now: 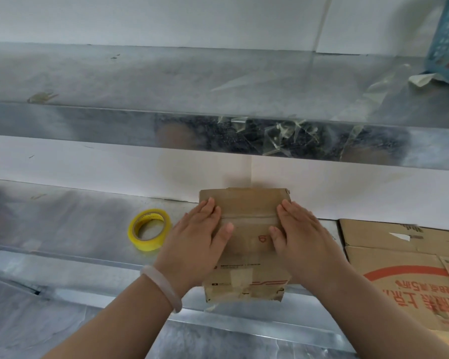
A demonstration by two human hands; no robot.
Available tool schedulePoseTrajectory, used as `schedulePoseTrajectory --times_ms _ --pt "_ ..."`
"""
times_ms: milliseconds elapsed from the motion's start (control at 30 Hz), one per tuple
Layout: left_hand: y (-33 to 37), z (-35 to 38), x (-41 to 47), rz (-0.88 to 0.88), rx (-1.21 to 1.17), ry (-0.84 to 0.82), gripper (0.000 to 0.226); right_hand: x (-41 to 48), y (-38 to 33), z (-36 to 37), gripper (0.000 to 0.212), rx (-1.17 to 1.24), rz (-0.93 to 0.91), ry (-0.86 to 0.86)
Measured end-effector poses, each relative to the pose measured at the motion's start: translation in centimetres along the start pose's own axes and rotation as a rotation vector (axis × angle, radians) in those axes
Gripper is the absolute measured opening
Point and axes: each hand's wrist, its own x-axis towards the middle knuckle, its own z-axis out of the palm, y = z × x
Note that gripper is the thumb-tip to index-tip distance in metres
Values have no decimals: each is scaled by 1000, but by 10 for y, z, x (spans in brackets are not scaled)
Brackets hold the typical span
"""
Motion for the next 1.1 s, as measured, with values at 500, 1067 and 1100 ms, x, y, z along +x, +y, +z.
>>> schedulePoseTrajectory --times_ms 500,1067,1100 --pt "8 4 32 -385 -344 11 77 33 0 0 91 422 232 -22" --pt "-11 11 14 -611 -1066 56 34 -2 41 34 52 1059 356 -43" --pt "-12 8 11 -604 -1096 73 30 -8 46 40 49 1006 337 -21"
